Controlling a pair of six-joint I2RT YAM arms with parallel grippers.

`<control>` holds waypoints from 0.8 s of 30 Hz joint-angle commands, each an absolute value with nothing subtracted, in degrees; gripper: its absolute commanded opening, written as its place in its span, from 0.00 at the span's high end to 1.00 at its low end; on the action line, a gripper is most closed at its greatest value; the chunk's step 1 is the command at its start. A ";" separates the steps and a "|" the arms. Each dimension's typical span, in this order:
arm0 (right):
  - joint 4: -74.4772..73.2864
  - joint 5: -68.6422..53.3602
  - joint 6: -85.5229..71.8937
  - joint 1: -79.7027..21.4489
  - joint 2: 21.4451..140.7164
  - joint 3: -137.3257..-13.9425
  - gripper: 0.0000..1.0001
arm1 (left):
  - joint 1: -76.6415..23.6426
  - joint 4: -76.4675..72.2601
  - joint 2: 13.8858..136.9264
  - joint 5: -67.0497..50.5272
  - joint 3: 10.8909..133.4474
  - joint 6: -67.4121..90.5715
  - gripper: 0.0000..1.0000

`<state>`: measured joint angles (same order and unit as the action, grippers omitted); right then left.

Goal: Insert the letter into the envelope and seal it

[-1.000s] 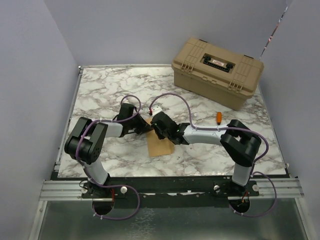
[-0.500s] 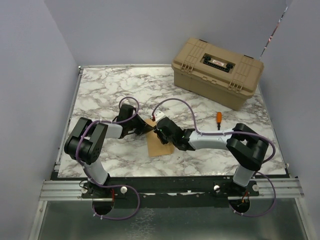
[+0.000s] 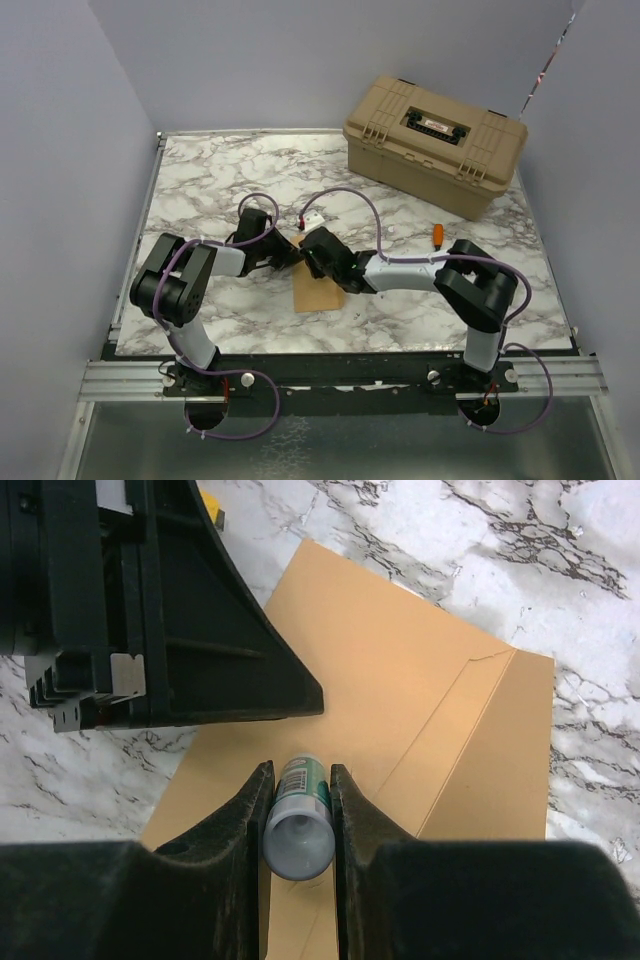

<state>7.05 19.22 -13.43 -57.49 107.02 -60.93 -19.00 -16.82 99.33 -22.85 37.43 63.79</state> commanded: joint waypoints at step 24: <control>-9.37 20.17 -20.76 -56.79 108.71 -60.02 0.99 | -18.22 -6.99 105.34 -15.54 35.28 60.17 1.00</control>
<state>2.52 18.65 -17.98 -59.22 102.87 -57.63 -18.57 -17.34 100.53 -23.94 38.20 64.05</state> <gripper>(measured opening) 0.236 0.002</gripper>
